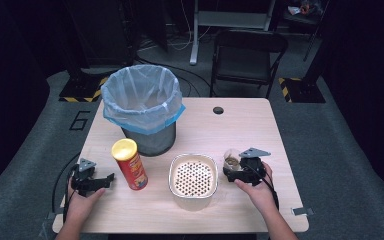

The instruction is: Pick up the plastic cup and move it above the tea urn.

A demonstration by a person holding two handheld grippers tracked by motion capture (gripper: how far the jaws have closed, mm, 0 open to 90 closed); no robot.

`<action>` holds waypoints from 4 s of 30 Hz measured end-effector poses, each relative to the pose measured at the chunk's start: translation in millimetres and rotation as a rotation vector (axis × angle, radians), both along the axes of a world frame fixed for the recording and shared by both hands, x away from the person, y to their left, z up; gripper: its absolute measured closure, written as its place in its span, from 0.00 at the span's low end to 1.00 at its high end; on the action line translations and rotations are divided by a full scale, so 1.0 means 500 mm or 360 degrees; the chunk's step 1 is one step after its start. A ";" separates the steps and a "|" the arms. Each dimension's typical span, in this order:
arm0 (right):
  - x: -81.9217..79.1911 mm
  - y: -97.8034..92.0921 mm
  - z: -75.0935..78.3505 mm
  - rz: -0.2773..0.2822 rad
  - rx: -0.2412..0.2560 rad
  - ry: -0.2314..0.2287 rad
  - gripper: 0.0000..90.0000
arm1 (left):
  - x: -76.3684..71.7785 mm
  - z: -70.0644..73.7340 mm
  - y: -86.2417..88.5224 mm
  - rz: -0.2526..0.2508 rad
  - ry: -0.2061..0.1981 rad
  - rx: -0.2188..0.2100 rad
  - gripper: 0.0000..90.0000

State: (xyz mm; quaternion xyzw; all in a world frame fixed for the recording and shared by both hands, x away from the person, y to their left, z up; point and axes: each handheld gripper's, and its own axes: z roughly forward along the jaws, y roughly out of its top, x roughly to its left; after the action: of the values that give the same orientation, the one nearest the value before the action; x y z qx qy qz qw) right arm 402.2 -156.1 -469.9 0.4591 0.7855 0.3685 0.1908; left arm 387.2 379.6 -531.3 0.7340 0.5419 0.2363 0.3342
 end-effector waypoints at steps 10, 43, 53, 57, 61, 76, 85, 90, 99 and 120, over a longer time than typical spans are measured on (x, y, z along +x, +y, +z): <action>0.024 0.025 -0.020 -0.0073 -0.0100 -0.0081 0.30 | 0.000 0.000 0.000 0.0000 0.0001 0.0000 0.14; 0.040 0.018 0.011 0.0113 -0.0067 -0.0144 0.40 | 0.000 0.000 0.000 -0.0002 0.0001 0.0000 0.14; 0.071 0.032 0.111 0.0387 -0.0032 -0.0234 0.42 | 0.000 0.000 0.000 0.0000 0.0000 -0.0001 0.14; 0.091 0.047 0.152 0.0556 -0.0039 -0.0274 0.42 | 0.000 0.000 0.000 0.0000 0.0000 -0.0001 0.14; 0.101 0.060 0.170 0.0667 -0.0057 -0.0294 0.42 | 0.000 0.000 0.000 -0.0001 0.0000 -0.0001 0.14; 0.137 0.095 0.174 0.0820 -0.0061 -0.0391 0.42 | 0.000 0.000 0.000 -0.0001 0.0001 0.0000 0.14; 0.122 0.083 0.176 0.0844 -0.0169 -0.0486 0.42 | 0.000 0.000 0.000 0.0000 0.0000 -0.0001 0.14; 0.114 0.080 0.176 0.0853 -0.0209 -0.0535 0.42 | 0.000 0.000 0.000 0.0001 0.0000 -0.0001 0.14; 0.092 0.087 0.168 0.0928 -0.0390 -0.0709 0.42 | 0.000 0.000 0.000 0.0000 0.0000 0.0000 0.14; 0.050 0.131 0.144 0.1045 -0.0741 -0.0980 0.42 | 0.000 0.000 0.000 0.0002 0.0001 0.0000 0.14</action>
State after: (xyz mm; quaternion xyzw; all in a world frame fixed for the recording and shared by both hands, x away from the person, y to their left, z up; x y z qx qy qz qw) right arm 427.2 -90.7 -397.7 0.0032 0.8571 0.3424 0.3850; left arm 387.0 379.4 -531.3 0.7338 0.5424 0.2363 0.3339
